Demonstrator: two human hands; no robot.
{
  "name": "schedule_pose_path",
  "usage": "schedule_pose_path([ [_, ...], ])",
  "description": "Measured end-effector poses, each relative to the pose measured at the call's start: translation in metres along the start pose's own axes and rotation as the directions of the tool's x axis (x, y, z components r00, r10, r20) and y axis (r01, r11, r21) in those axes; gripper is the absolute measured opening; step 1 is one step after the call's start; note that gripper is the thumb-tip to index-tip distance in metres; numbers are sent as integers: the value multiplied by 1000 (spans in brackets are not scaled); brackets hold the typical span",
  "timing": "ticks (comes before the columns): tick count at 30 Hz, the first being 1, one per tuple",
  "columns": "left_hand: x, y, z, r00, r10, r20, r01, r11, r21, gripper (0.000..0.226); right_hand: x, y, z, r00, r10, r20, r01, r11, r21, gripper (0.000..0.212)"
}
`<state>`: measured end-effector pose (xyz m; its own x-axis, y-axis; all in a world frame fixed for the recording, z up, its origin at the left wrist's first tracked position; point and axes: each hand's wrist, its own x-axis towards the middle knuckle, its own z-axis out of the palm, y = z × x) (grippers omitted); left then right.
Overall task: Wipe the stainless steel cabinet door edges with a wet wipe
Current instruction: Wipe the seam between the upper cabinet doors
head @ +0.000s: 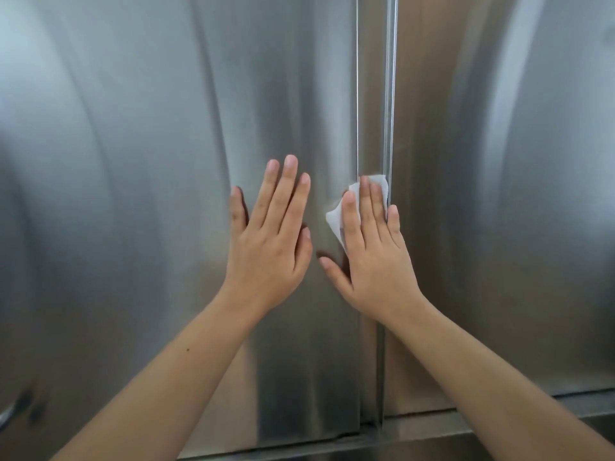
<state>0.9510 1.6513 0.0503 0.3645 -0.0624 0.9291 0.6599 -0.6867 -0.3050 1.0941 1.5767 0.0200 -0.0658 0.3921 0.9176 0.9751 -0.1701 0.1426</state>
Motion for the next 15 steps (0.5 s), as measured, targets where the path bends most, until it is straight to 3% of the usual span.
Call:
schedule_pose_path([
  [7,54,0,-3,997,2,-71,-3,1000,-12,52,56,10,-19,995,-29,-90,31,999,13,73],
  [15,108,-32,-14,994,3,-109,0,1000,27,53,123,22,-45,997,-61,-48,61,998,-9,74],
])
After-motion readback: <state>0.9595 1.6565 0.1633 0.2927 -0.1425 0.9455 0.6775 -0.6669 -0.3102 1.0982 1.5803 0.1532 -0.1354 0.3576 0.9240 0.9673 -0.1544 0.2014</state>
